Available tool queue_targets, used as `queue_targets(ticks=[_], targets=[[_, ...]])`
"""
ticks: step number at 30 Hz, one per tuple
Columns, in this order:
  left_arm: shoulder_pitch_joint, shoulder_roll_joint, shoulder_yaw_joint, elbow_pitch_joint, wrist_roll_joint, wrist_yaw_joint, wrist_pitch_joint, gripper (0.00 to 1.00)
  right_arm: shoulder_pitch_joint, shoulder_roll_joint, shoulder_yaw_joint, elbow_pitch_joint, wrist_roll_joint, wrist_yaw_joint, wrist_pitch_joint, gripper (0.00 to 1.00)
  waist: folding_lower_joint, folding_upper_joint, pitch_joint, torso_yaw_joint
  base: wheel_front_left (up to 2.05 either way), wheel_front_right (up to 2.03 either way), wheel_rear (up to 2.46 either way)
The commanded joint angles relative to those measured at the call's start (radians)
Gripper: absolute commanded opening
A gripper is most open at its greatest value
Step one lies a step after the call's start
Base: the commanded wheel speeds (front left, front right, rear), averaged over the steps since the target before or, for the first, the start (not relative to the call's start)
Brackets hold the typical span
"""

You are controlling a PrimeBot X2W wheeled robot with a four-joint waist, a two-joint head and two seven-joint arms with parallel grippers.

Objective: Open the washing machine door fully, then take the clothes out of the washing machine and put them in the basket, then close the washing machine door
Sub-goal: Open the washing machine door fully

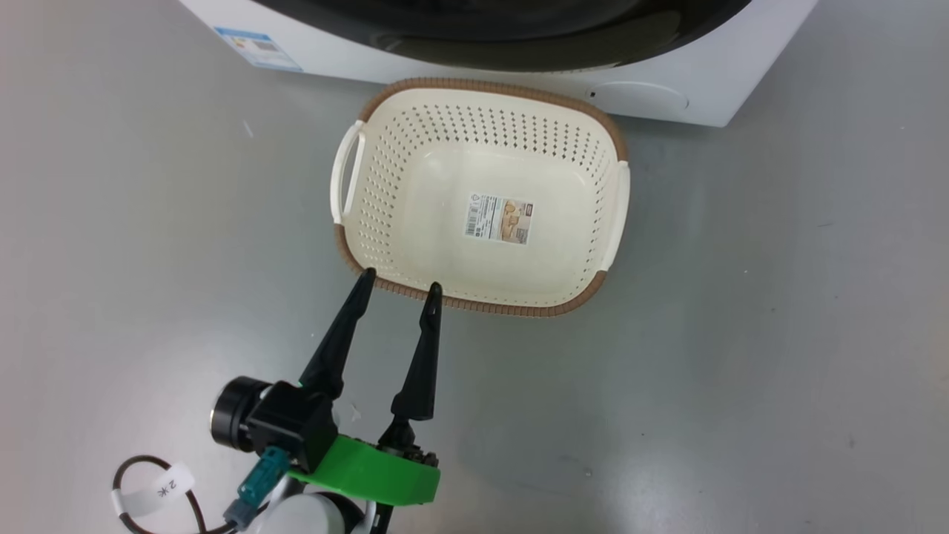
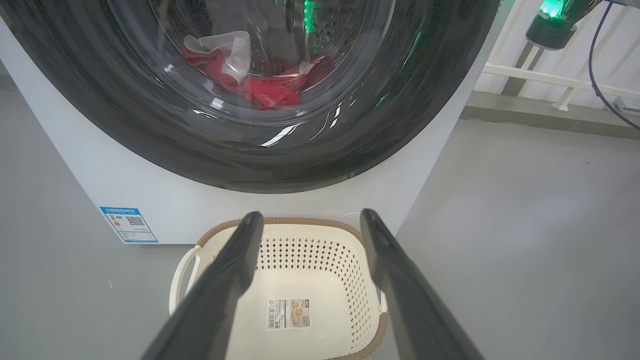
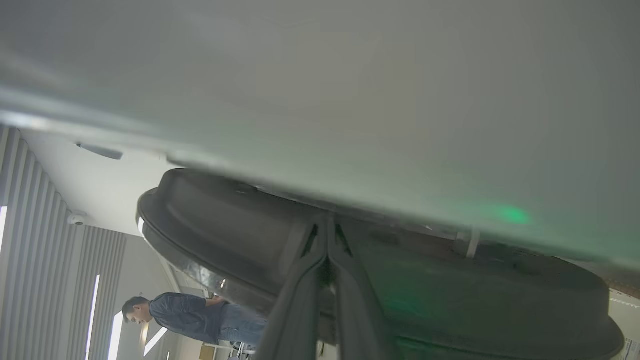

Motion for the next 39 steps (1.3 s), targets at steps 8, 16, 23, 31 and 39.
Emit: queue_targets(ticks=[8,16,23,31,39], targets=[[-0.030,0.011,0.016,-0.029,-0.021,0.016,-0.009,1.00,-0.047,0.021,0.016,0.009,-0.010,0.007,0.031,0.00,0.0000,-0.0001,0.024,0.014,0.00,0.00,0.00],[-0.033,0.011,0.015,-0.022,-0.025,0.016,-0.009,1.00,0.011,0.036,0.036,-0.007,-0.026,0.007,0.061,0.00,0.0000,-0.0001,-0.001,0.011,0.00,0.00,0.00],[-0.019,0.011,0.015,-0.013,-0.024,0.015,-0.009,1.00,0.095,0.046,0.040,-0.044,-0.043,0.007,0.063,0.00,0.0000,-0.0001,-0.043,0.004,0.00,0.00,0.00],[0.015,0.011,0.032,-0.001,-0.006,0.006,-0.009,1.00,0.217,0.069,0.039,-0.102,-0.057,0.007,0.066,0.00,0.0000,-0.0001,-0.110,-0.009,0.00,0.00,0.00],[0.069,0.011,0.065,0.014,0.019,-0.011,-0.009,1.00,0.355,0.110,0.043,-0.170,-0.072,0.007,0.077,0.00,0.0000,-0.0001,-0.200,-0.021,0.00,0.00,0.00]])
